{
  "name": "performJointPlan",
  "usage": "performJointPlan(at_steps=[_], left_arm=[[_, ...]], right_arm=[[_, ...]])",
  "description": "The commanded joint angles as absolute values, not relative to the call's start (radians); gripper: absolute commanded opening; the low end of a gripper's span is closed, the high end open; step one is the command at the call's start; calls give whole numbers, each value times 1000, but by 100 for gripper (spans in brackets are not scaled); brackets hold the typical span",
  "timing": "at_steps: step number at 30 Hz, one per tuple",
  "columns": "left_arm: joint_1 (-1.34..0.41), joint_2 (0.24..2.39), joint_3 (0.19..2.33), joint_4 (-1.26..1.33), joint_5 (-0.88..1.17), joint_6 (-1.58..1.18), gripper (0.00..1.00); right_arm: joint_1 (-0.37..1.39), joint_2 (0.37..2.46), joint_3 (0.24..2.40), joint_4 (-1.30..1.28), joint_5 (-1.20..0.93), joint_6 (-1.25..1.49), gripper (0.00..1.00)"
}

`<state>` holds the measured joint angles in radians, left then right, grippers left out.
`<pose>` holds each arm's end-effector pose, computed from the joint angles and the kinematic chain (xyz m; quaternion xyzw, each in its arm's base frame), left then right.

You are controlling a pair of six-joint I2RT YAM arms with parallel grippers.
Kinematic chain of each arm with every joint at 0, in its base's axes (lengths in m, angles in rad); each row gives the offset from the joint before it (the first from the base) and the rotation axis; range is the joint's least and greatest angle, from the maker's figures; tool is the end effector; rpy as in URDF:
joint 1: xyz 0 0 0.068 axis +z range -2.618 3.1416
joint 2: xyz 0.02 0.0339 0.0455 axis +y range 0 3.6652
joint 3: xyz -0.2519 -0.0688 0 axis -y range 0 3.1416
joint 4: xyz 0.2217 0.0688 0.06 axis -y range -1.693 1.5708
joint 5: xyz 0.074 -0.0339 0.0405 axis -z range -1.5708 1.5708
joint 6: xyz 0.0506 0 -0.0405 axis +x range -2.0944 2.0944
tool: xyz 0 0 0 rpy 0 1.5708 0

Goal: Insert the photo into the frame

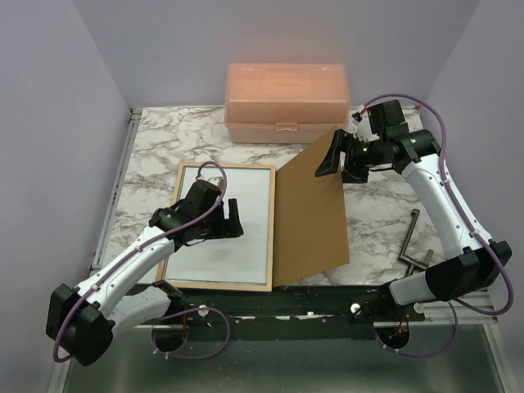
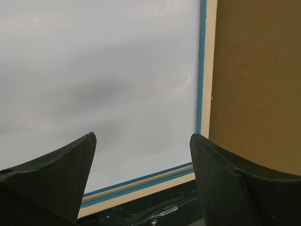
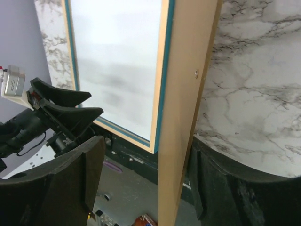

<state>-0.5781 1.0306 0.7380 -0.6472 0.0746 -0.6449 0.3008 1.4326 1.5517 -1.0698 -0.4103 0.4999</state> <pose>0.1600 -0.1089 0.2225 -0.0202 0.9498 -0.2070 0.2335 0.2502 0.0988 0.3509 0.0308 0.9339 0.2951 0.1995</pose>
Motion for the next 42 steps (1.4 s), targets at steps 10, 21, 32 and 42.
performJointPlan(at_steps=[10,21,32,42], left_arm=[[-583,927,954,-545,287,-731,95],[-581,1009,1042,-396,527,-822,99],[-576,1015,1068,-406,573,-842,98],[-573,1040,1149,-523,544,-785,98]], right_arm=[[299,1349,1508,-756,-698,658,79],[379,1307,1315,-430,-808,841,79],[463,1312,1193,-103,-877,1014,79],[517,1363,1132,-11,-866,1071,79]])
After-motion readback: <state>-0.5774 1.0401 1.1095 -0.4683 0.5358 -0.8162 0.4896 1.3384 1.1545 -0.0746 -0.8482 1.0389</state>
